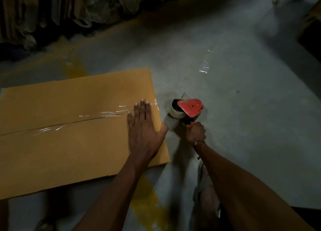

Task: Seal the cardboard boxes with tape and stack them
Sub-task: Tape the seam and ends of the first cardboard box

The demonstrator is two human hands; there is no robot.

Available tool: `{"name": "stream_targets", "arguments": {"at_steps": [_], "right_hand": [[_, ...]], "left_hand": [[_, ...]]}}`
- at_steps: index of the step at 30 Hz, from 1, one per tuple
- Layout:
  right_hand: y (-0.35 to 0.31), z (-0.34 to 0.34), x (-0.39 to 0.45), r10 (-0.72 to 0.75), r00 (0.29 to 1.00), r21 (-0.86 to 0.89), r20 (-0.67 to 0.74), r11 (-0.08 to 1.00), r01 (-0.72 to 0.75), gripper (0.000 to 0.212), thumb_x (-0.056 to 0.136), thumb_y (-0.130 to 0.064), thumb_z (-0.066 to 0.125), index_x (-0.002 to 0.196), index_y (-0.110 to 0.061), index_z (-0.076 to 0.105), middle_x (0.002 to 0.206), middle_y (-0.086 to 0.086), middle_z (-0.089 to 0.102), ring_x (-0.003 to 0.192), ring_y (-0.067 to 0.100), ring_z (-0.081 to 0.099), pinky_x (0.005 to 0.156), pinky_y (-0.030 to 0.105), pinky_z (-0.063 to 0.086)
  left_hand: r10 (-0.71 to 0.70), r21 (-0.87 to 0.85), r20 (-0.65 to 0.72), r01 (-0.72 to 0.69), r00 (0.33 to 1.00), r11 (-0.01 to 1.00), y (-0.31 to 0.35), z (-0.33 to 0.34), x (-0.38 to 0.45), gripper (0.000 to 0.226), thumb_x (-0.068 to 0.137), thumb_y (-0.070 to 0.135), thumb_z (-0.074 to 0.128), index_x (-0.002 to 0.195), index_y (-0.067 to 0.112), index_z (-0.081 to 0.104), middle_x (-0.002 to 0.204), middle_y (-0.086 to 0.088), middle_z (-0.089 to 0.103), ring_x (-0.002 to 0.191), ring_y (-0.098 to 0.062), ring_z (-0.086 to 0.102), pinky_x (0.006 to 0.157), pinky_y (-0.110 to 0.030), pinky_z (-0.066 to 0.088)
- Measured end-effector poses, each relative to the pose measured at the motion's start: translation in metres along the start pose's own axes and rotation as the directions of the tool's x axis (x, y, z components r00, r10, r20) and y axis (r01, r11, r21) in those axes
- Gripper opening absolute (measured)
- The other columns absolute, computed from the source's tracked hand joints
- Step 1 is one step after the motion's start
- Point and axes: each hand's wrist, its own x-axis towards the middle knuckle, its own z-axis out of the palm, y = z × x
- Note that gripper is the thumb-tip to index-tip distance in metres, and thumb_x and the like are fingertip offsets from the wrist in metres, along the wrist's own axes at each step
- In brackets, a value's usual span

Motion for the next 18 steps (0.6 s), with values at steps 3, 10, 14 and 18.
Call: {"name": "stream_targets", "arguments": {"at_steps": [3, 10, 14, 18], "right_hand": [[0.005, 0.011, 0.001, -0.039, 0.999, -0.044, 0.02, 0.998, 0.04, 0.039, 0.103, -0.023, 0.049, 0.132, 0.002, 0.045, 0.135, 0.024, 0.047, 0.128, 0.044, 0.047, 0.099, 0.05, 0.044], [0.025, 0.022, 0.007, -0.205, 0.972, -0.127, 0.112, 0.967, 0.219, 0.06, 0.076, -0.034, 0.033, 0.104, 0.006, 0.068, 0.112, 0.033, 0.059, 0.106, 0.049, 0.056, 0.086, 0.043, 0.043], [0.005, 0.007, -0.018, -0.034, 0.995, -0.101, -0.09, 0.995, 0.025, 0.04, 0.092, -0.024, 0.046, 0.121, 0.0, 0.06, 0.127, 0.023, 0.052, 0.115, 0.039, 0.049, 0.097, 0.037, 0.036], [-0.046, -0.018, -0.069, -0.194, 0.891, 0.361, -0.41, 0.863, 0.353, 0.038, 0.098, -0.014, 0.05, 0.132, 0.002, 0.052, 0.131, 0.021, 0.054, 0.117, 0.026, 0.049, 0.105, 0.041, 0.039]], "left_hand": [[0.058, 0.025, 0.015, -0.059, 0.998, 0.998, 0.0, 0.0, 0.001, 0.09, 0.096, 0.064, 0.03, 0.165, 0.018, -0.002, 0.173, 0.001, -0.012, 0.158, -0.017, -0.016, 0.128, -0.045, -0.008], [0.079, -0.01, 0.02, -0.079, 0.997, 0.997, 0.0, 0.002, 0.001, 0.088, 0.097, 0.061, 0.031, 0.165, 0.019, -0.005, 0.173, 0.003, -0.013, 0.158, -0.015, -0.015, 0.128, -0.046, -0.007], [0.066, -0.018, 0.009, -0.066, 0.998, 0.998, 0.0, 0.002, 0.001, 0.088, 0.097, 0.061, 0.034, 0.166, 0.02, -0.001, 0.173, 0.004, -0.009, 0.158, -0.014, -0.012, 0.128, -0.045, -0.007], [0.068, -0.042, 0.005, -0.068, 0.998, 0.997, 0.0, 0.001, 0.001, 0.074, 0.106, 0.059, 0.021, 0.166, 0.021, 0.002, 0.173, 0.005, -0.007, 0.158, -0.012, -0.012, 0.129, -0.044, -0.005]]}}
